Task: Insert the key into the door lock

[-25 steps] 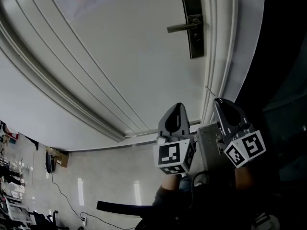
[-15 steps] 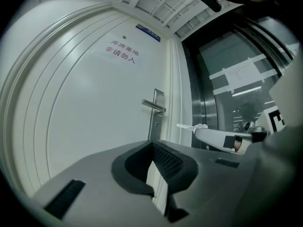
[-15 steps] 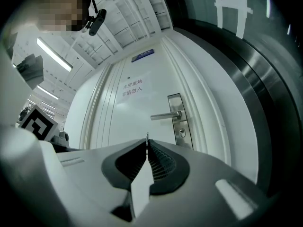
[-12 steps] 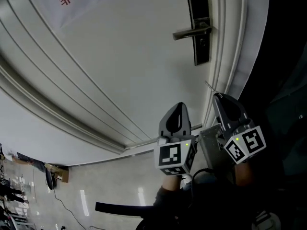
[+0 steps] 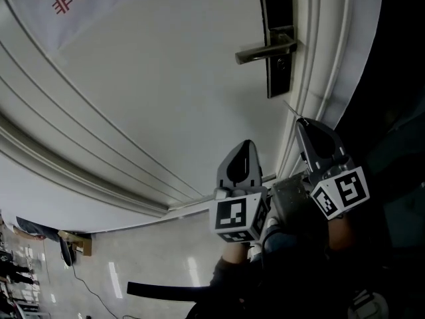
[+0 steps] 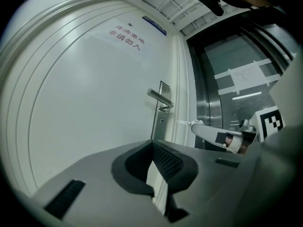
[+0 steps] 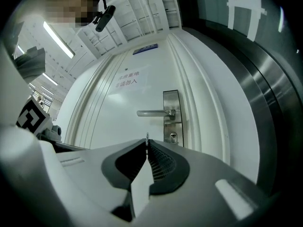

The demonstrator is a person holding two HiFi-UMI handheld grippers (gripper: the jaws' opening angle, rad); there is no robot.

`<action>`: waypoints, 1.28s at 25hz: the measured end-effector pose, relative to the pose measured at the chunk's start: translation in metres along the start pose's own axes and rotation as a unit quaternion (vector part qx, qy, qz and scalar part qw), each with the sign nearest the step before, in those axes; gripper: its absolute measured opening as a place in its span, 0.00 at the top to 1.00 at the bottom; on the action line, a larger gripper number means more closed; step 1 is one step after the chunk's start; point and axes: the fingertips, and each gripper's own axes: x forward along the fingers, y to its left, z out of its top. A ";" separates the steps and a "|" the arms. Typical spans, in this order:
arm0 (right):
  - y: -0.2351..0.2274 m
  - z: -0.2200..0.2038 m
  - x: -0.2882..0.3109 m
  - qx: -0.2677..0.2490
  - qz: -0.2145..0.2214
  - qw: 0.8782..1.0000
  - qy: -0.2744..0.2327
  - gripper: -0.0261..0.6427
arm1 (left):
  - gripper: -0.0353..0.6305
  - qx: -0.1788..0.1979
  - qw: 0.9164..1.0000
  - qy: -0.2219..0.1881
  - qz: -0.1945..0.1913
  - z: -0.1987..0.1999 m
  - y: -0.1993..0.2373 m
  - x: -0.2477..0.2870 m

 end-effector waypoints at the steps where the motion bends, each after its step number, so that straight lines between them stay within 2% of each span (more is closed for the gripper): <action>1: -0.007 0.000 0.006 -0.008 0.001 1.000 0.000 0.94 | 0.95 0.002 1.000 0.000 0.000 0.001 0.000 0.007; 4: -0.029 -0.002 0.024 -0.038 0.005 0.999 0.005 0.94 | 0.95 0.007 1.000 -0.003 0.000 0.004 0.000 0.031; 7: -0.048 -0.001 0.039 -0.090 0.008 0.996 0.014 0.94 | 0.95 0.006 1.000 -0.006 -0.001 0.006 -0.004 0.054; 9: -0.058 0.001 0.046 -0.140 0.009 0.990 0.023 0.94 | 0.95 0.003 1.000 -0.007 -0.003 0.006 -0.008 0.069; 11: -0.063 0.002 0.051 -0.206 0.010 0.978 0.033 0.94 | 0.95 0.001 1.000 -0.007 -0.005 0.005 -0.012 0.080; 14: -0.067 -0.003 0.057 -0.321 0.007 0.946 0.051 0.94 | 0.95 -0.002 1.000 -0.003 -0.006 -0.001 -0.015 0.091; 18: -0.067 -0.006 0.070 -0.467 0.007 0.882 0.071 0.94 | 0.95 -0.002 1.000 0.008 -0.006 -0.002 -0.013 0.101; 21: -0.068 -0.009 0.076 -0.535 0.003 0.840 0.091 0.94 | 0.95 0.008 1.000 0.011 -0.013 0.001 -0.012 0.105; 24: -0.068 -0.010 0.081 -0.584 0.001 0.805 0.105 0.94 | 0.95 0.019 0.999 0.014 -0.024 0.002 -0.008 0.111; 27: -0.069 -0.013 0.080 -0.610 -0.004 0.783 0.118 0.94 | 0.95 0.012 0.999 0.015 -0.030 0.007 -0.005 0.115; 32: -0.071 -0.017 0.083 -0.629 -0.006 0.767 0.130 0.94 | 0.95 -0.001 0.999 0.012 -0.043 0.011 0.000 0.123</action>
